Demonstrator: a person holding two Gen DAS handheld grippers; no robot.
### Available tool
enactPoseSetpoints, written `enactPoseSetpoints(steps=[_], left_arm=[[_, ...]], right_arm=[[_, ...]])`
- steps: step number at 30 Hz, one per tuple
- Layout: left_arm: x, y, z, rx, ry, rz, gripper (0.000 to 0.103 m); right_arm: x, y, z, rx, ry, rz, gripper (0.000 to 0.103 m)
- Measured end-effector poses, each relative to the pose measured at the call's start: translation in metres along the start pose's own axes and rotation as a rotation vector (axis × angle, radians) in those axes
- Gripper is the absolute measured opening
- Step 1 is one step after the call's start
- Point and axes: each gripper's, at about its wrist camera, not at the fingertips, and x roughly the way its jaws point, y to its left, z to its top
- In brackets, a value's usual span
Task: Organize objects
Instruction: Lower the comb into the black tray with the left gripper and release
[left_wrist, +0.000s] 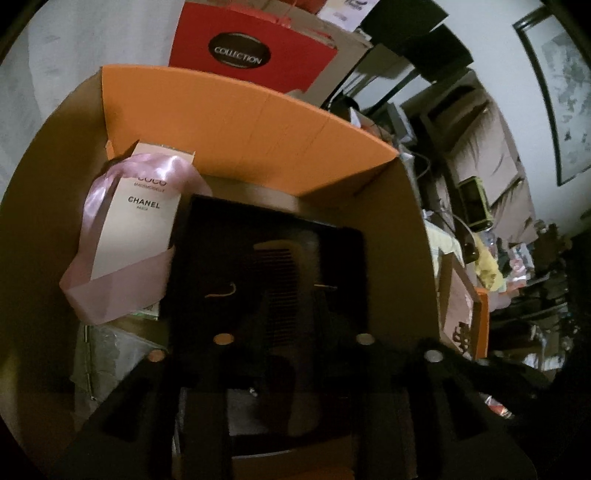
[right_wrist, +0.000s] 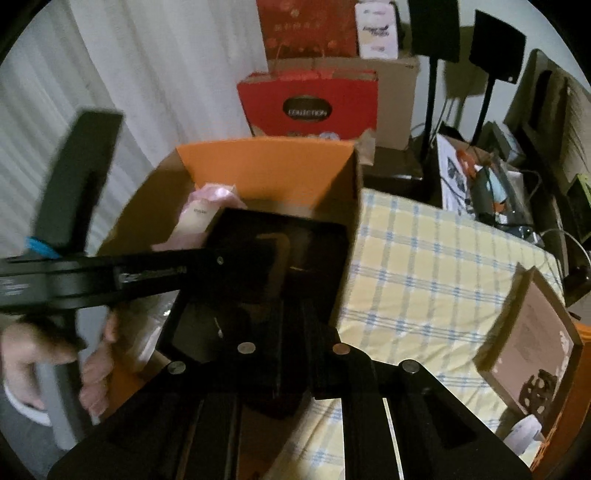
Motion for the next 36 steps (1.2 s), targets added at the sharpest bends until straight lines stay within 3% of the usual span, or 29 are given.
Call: enactPoseSetpoints(steps=[2, 9, 12, 22, 27, 31, 36], left_arm=[[0.003, -0.002, -0.001, 0.001, 0.003, 0.013, 0.039], [0.025, -0.016, -0.009, 0.046, 0.074, 0.089, 0.040], [0.027, -0.023, -0.013, 0.073, 0.068, 0.111, 0.040], [0.028, -0.049, -0.018, 0.127, 0.094, 0.102, 0.040], [0.027, -0.050, -0.018, 0.091, 0.126, 0.011, 0.038], [0.010, -0.041, -0.020, 0.111, 0.087, 0.070, 0.038], [0.012, -0.033, -0.030, 0.145, 0.118, 0.117, 0.034]], right_arm=[[-0.011, -0.004, -0.002, 0.002, -0.023, -0.006, 0.011], [-0.036, -0.028, -0.015, 0.035, -0.051, -0.009, 0.012], [-0.041, -0.040, -0.024, 0.056, -0.051, -0.009, 0.012], [-0.051, -0.064, -0.044, 0.099, -0.056, -0.013, 0.012], [-0.059, -0.072, -0.050, 0.113, -0.066, -0.019, 0.012], [-0.068, -0.074, -0.055, 0.109, -0.079, -0.027, 0.013], [-0.072, -0.079, -0.060, 0.114, -0.090, -0.025, 0.015]])
